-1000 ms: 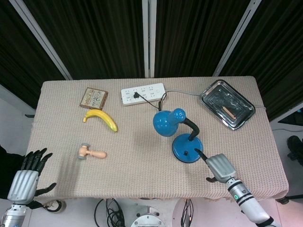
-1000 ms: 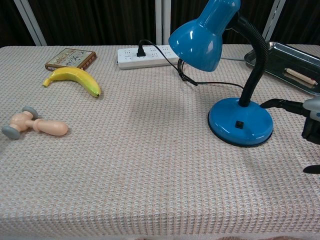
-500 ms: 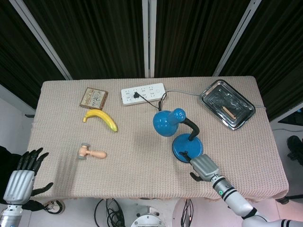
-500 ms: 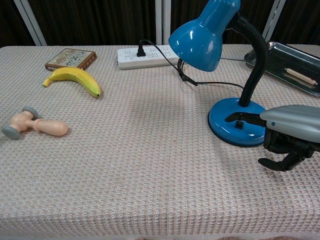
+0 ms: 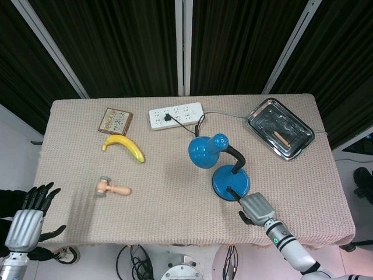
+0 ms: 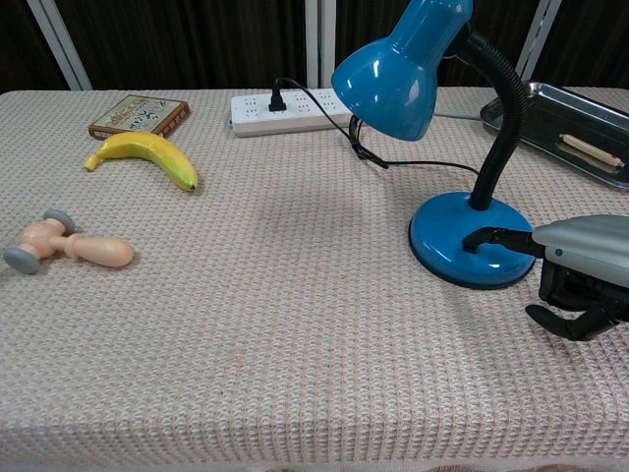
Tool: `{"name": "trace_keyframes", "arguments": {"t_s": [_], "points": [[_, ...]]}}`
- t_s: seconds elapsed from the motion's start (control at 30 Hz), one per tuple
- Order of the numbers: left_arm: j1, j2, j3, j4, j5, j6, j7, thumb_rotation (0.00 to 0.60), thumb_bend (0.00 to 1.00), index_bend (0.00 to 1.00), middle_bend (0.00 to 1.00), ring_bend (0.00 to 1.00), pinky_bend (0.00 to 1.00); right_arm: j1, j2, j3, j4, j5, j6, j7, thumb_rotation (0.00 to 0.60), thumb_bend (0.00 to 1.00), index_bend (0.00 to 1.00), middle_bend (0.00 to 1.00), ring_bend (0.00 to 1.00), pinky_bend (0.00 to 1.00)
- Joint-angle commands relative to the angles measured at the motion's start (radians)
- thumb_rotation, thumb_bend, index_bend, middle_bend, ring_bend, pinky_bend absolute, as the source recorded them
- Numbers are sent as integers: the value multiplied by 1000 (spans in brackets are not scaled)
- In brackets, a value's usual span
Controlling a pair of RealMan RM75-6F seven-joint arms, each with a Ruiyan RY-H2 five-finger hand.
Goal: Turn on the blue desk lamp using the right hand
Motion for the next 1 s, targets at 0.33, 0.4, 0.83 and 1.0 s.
{"name": "trace_keyframes", "arguments": {"t_s": [0.33,0.4,0.83,1.0], "points": [[-1,2,-2,-1,-1,-2,0,600,26,124,35,0,0,9,-7,-17,4,19,20,-4,600,477,0,933,826,771],[-1,3,-2,-1,0,0,-1,600,26,124,35,0,0,11,-7,-21,4,24,19,-6,600,477,0,933,826,771],[3,3,-2,2,1,7,-7,600,26,123,35,0,0,12,-18,-47,5,27,26,12,600,474,0,933,826,772],[4,3,-2,3,3,8,-8,600,26,123,35,0,0,1,-34,-56,24,-3,51,22,600,461,0,933,826,772]]}}
